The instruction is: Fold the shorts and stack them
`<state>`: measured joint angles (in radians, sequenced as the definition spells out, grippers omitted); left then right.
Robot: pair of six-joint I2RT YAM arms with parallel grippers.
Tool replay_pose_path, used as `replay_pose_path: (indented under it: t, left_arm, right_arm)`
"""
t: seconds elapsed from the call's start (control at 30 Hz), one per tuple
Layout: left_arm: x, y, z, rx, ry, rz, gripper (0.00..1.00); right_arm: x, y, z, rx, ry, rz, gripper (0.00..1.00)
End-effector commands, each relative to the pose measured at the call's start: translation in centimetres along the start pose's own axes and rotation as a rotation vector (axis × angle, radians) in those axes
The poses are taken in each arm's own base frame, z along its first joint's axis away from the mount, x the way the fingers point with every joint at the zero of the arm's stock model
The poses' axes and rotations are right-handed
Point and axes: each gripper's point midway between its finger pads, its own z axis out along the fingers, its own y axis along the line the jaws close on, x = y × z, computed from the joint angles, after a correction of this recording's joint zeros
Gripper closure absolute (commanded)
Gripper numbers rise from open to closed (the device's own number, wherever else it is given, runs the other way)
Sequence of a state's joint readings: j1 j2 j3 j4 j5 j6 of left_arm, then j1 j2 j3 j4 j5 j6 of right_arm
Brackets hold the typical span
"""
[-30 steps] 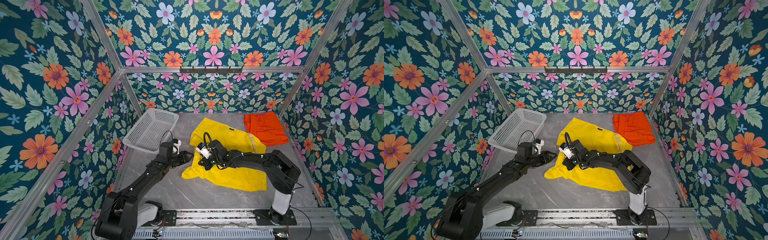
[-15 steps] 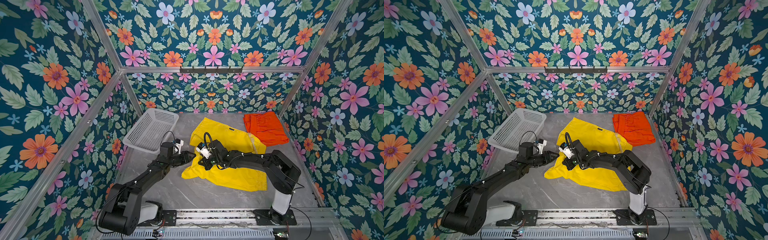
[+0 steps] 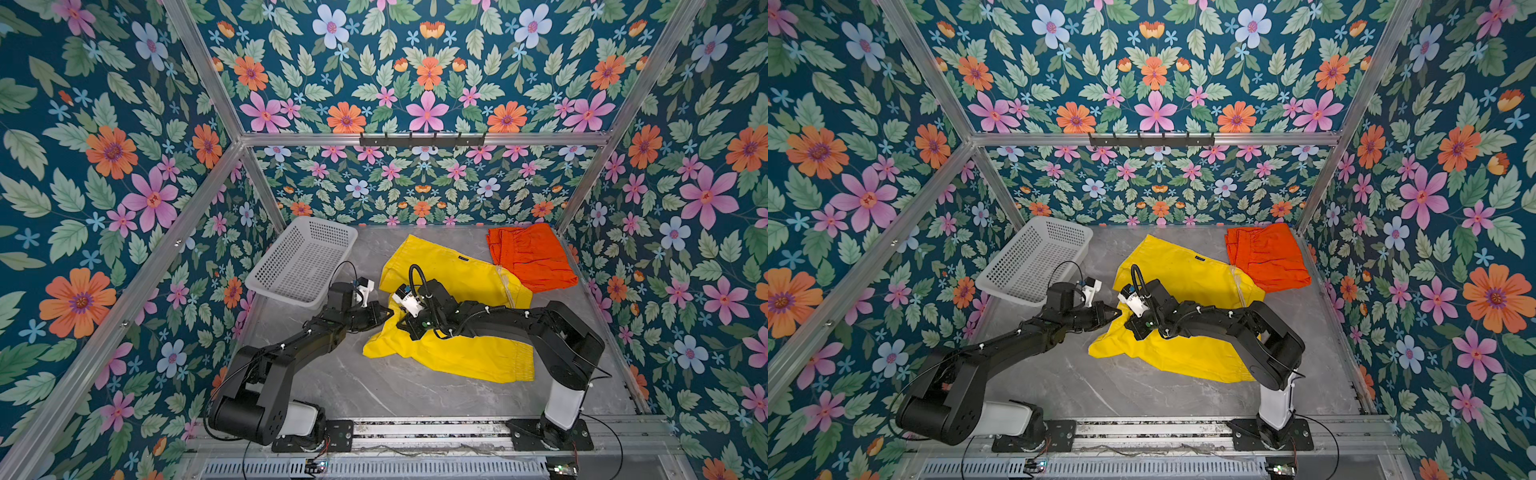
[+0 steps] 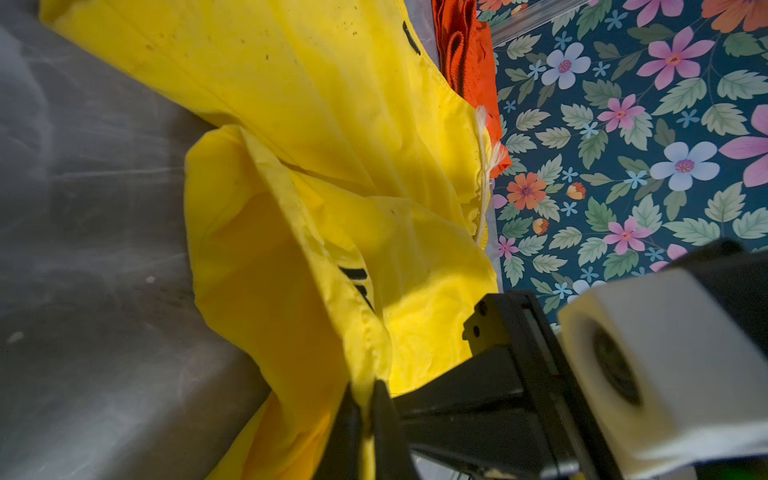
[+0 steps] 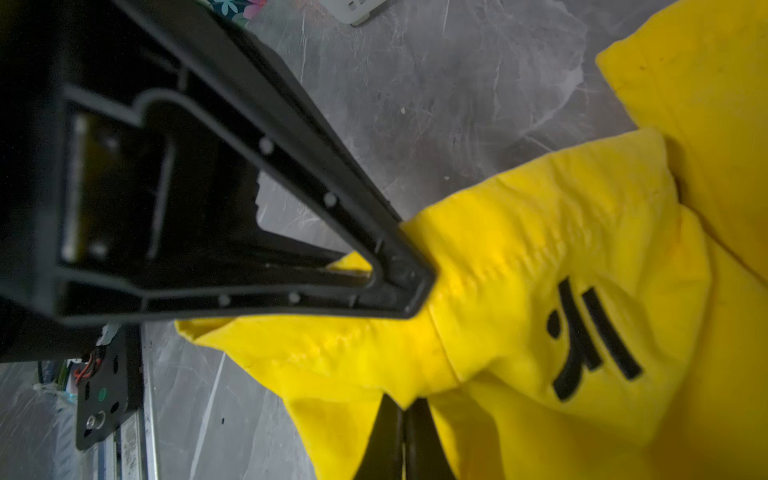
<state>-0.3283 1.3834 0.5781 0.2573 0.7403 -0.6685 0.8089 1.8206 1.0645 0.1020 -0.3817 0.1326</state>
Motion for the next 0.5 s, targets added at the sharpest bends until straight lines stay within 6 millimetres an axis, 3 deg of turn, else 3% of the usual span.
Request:
replay_pose_path:
  t: [0.0,0.07,0.1,0.23,0.37,0.47]
  left_arm:
    - [-1.1,-0.9,-0.6,-0.012,-0.019,0.071,1.0]
    - [-1.9,-0.3,-1.4,-0.091,-0.042,0.094,1.0]
    - [-2.2,0.0,-1.8,-0.126,-0.052,0.112,1.0]
    - [-2.7,0.4,-2.3,-0.178,-0.061,0.134,1.0]
    - [-2.6,0.4,-2.1,-0.171,-0.053,0.128,1.0]
    - [-2.8,0.2,-2.3,-0.169,-0.062,0.135,1.0]
  right_arm:
    - [-1.4,-0.6,-2.2,0.024,-0.051,0.085,0.68]
    - [-1.4,-2.0,-4.8,0.052,-0.066,0.207,0.53]
    - [-2.1,-2.0,-7.3,0.054,-0.098,0.26,0.49]
    - [0.0,-3.9,-13.9,0.168,-0.091,0.514,0.43]
    - [6.1,-6.9,-20.8,0.314,-0.024,0.908,0.42]
    - [12.3,-8.3,-25.4,0.43,0.028,1.201,0.4]
